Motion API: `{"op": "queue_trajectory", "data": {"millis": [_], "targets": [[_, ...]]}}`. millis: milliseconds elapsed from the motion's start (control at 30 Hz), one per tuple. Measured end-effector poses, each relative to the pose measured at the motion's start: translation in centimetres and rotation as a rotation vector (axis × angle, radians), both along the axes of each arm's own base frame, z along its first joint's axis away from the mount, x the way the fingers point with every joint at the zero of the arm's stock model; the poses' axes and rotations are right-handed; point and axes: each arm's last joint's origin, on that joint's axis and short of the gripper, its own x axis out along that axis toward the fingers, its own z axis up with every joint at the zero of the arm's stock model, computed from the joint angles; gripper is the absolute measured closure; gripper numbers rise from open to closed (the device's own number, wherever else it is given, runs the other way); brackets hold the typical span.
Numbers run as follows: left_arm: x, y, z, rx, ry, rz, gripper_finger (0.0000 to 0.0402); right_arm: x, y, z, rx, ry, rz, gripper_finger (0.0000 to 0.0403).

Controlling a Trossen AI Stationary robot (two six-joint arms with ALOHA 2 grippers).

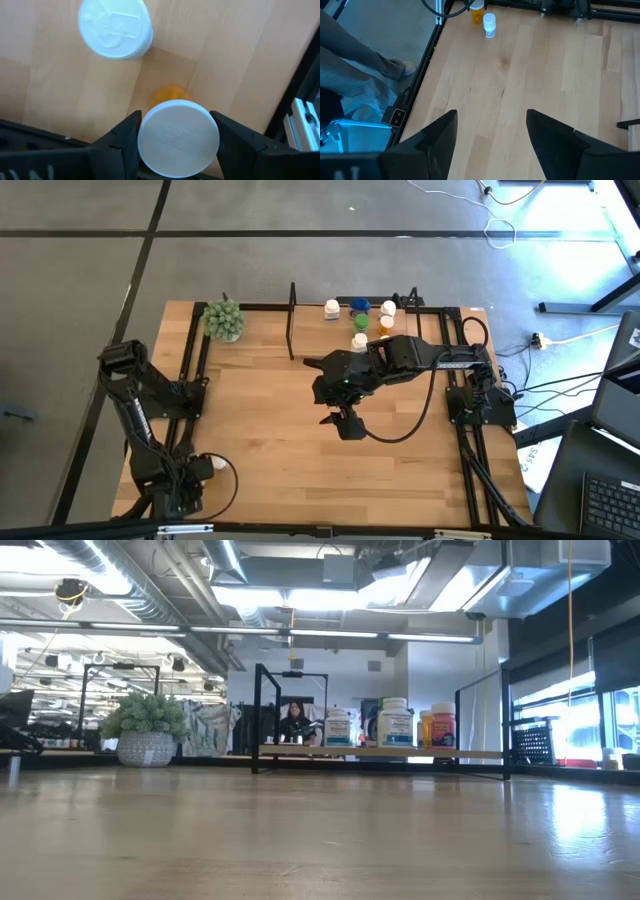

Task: Pick and place medicine bottles onto shelf by color
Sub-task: Put the orange pill bottle on the shelf

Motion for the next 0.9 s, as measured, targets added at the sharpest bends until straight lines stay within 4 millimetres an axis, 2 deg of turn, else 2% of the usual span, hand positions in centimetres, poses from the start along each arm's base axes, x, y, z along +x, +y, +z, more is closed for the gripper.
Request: {"op": "queue_trajectory", "data": {"millis": [200,500,733,900], "targets": [[-0.4,1.0,1.6,-0.039,0.017,0.019,0.0214,0.0,0.0,0.0,0.001,0.0,-0.001,0.0164],[-1.2,2.7,5.1,-0.227,0.058,0.046,0.0214,0.0,0.0,0.0,0.0,0.0,0.0,0.0164],[-1.4,5.3,8.3,-0.377,0.001,0.12,0.021,0.0,0.0,0.0,0.0,0.0,0.0,0.0164],[-0.8,8.0,9.4,-0.354,-0.06,0.188,0.0207,0.0,0.0,0.0,0.0,0.0,0.0,0.0164]]}}
